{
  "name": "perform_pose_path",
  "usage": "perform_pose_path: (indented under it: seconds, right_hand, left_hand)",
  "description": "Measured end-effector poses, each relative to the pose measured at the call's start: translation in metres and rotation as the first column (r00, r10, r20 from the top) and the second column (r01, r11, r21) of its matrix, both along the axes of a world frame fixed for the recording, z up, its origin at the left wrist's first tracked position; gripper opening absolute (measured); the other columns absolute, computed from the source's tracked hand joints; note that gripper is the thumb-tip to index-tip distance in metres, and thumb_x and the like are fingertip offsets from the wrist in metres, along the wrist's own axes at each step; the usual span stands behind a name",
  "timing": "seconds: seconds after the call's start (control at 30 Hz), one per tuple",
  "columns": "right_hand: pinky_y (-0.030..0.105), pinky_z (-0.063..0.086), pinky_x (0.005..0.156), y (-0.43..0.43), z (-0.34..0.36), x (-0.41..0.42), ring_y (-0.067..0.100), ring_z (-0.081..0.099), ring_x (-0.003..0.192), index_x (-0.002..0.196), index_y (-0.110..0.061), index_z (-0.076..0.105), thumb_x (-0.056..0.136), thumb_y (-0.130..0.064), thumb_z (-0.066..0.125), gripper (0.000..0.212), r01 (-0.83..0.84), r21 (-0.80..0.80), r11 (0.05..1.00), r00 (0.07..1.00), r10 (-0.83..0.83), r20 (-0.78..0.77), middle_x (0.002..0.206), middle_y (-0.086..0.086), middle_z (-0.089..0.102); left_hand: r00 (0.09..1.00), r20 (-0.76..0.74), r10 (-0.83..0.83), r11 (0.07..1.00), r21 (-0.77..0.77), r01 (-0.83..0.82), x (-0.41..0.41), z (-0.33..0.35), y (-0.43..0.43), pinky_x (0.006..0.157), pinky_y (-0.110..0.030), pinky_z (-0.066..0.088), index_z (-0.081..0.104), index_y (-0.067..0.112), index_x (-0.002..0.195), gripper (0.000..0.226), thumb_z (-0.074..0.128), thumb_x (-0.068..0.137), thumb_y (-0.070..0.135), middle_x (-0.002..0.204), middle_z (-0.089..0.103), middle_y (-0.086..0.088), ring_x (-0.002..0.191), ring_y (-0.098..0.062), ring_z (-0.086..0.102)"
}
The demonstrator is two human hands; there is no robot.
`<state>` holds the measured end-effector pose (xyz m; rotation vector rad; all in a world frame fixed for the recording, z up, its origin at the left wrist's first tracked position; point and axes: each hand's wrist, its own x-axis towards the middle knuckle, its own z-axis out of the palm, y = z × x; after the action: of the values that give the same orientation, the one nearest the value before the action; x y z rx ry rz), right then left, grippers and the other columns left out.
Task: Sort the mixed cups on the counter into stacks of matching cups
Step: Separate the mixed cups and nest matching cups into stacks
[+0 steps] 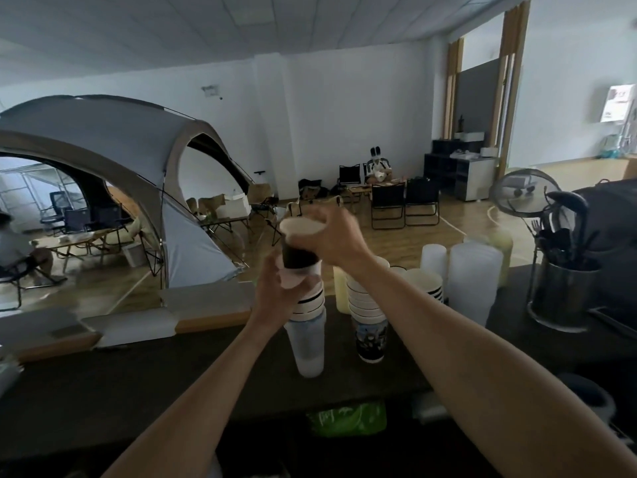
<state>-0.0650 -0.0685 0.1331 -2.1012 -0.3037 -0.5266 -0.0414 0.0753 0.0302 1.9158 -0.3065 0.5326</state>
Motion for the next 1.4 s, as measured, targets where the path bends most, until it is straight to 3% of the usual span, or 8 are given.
perform_pose_path:
  seconds: [0.13,0.27,0.6,0.87,0.97,1.1,1.23,1.4]
  right_hand:
    - [0.034,0.050,0.094,-0.068,0.043,-0.015,0.017,0.057,0.110,0.137,-0.023,0.051,0.070,-0.045,0.081,0.077,0.159,0.116,0.980,0.973,-0.176,0.151,0.131,0.001,0.059]
    - [0.034,0.043,0.092,-0.139,0.034,-0.014,0.023,0.055,0.116,0.138,-0.021,0.047,0.071,-0.043,0.080,0.078,0.341,-0.130,0.931,0.940,-0.341,0.024,0.134,0.004,0.058]
    - [0.039,0.048,0.090,-0.167,-0.060,0.021,0.029,0.050,0.122,0.140,-0.020,0.048,0.065,-0.043,0.083,0.085,0.258,-0.283,0.924,0.912,-0.330,-0.243,0.135,0.010,0.055]
    - [0.039,0.041,0.103,-0.165,-0.069,0.020,0.029,0.046,0.129,0.145,-0.014,0.041,0.069,-0.027,0.085,0.088,0.093,-0.524,0.847,0.871,-0.324,-0.368,0.142,0.010,0.049]
    - [0.031,0.046,0.089,-0.144,-0.027,0.001,0.026,0.055,0.119,0.142,-0.014,0.046,0.075,-0.017,0.078,0.075,0.178,-0.552,0.815,0.926,-0.328,-0.186,0.135,0.010,0.055]
    - [0.029,0.041,0.098,-0.076,0.020,-0.028,0.016,0.053,0.123,0.137,-0.023,0.052,0.083,-0.026,0.072,0.058,0.120,-0.244,0.962,0.985,-0.086,0.147,0.139,-0.003,0.055]
    - [0.038,0.042,0.102,-0.002,0.002,-0.017,0.020,0.046,0.130,0.146,-0.027,0.040,0.078,-0.049,0.074,0.080,-0.155,-0.436,0.887,0.987,0.160,-0.025,0.146,0.001,0.044]
    - [0.038,0.043,0.097,0.023,-0.039,0.014,0.028,0.048,0.125,0.138,-0.016,0.049,0.073,-0.040,0.079,0.076,-0.107,-0.443,0.890,0.993,0.078,-0.084,0.136,0.009,0.050]
  left_hand:
    - [1.000,-0.018,0.015,1.000,-0.011,-0.015,-0.001,-0.001,0.004,0.083,-0.027,0.046,0.031,0.016,0.149,0.092,0.080,0.075,0.039,0.125,0.044,0.005,0.113,-0.015,0.049]
    - [0.999,0.031,0.033,0.999,0.000,-0.033,-0.001,-0.004,0.000,0.073,-0.015,0.042,0.034,0.012,0.146,0.099,0.085,0.068,0.044,0.123,0.047,0.004,0.110,-0.015,0.048]
    - [0.995,0.035,0.091,0.995,-0.054,-0.089,0.006,-0.008,-0.008,0.075,-0.023,0.044,0.036,0.014,0.145,0.084,0.082,0.076,0.027,0.123,0.048,0.002,0.111,-0.017,0.048]
    - [0.999,-0.031,-0.039,0.999,-0.006,0.039,0.000,-0.003,0.012,0.077,-0.022,0.050,0.037,0.022,0.141,0.111,0.078,0.047,0.065,0.123,0.051,0.010,0.108,-0.007,0.054]
    - [0.997,-0.028,-0.065,0.998,-0.003,0.065,-0.004,-0.004,0.017,0.075,-0.018,0.051,0.041,0.028,0.132,0.097,0.082,0.050,0.059,0.117,0.054,0.017,0.108,-0.001,0.055]
    - [0.997,-0.032,-0.073,0.997,-0.008,0.073,-0.008,-0.004,0.017,0.071,-0.013,0.054,0.043,0.025,0.132,0.080,0.089,0.066,0.029,0.116,0.055,0.020,0.103,0.010,0.057]
    - [0.994,-0.053,-0.100,0.991,0.086,0.105,-0.005,-0.006,0.020,0.076,-0.015,0.053,0.047,0.025,0.130,0.083,0.091,0.059,0.036,0.120,0.059,0.013,0.109,0.001,0.058]
    - [0.988,-0.110,-0.111,0.983,0.135,0.125,-0.004,-0.014,0.022,0.084,-0.033,0.058,0.051,0.025,0.127,0.089,0.089,0.051,0.051,0.115,0.067,0.008,0.104,-0.004,0.064]
